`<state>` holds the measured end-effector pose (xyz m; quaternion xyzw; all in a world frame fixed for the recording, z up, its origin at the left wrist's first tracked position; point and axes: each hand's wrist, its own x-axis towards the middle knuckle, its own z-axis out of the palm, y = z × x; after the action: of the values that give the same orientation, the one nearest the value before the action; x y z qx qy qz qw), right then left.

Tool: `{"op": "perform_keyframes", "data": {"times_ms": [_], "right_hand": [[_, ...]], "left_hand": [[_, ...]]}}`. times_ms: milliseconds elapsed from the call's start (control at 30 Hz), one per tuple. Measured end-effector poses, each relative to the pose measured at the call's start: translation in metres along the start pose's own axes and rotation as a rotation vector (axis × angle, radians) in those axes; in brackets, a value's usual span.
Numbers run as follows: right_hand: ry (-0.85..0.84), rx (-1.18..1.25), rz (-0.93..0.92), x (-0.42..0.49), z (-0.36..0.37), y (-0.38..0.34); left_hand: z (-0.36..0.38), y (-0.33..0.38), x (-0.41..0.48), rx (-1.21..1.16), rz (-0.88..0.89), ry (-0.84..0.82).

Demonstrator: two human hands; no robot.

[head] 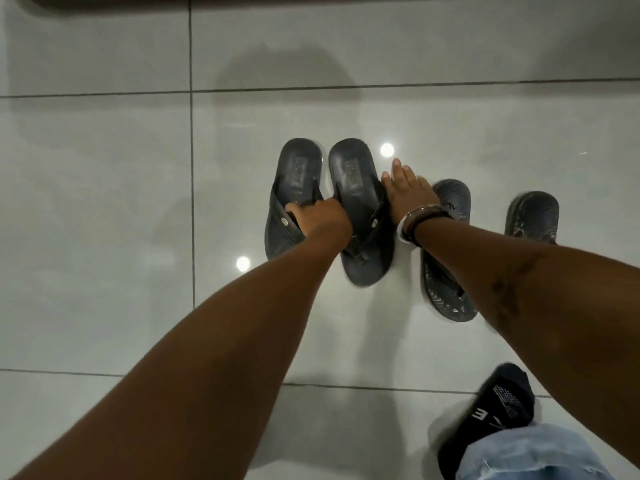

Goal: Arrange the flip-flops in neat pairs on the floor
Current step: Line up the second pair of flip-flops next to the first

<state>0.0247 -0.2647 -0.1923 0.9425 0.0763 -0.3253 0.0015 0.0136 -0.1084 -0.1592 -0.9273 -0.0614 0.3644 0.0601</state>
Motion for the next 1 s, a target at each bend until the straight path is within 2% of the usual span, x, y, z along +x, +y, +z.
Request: {"op": "perform_keyframes", "data": {"times_ms": [267,400,667,1000], "right_hand": [[-0.005,-0.022,0.007,-0.006,-0.007,-0.004],[-0.023,-0.001,0.047,-0.003,-0.006,-0.011],[-0.055,0.01,0.166,0.001,-0.001,-0.024],[-0.072,-0.051,0.197,0.0,-0.006,-0.031]], "left_hand": [[-0.011,-0.037,0.005,-0.15,-0.016,0.09],[-0.037,-0.104,0.019,-0.241,-0.096,0.133],[-0.085,-0.239,0.076,-0.235,-0.174,0.195],[-0.075,-0.272,0.113,-0.294,-0.151,0.211]]}}
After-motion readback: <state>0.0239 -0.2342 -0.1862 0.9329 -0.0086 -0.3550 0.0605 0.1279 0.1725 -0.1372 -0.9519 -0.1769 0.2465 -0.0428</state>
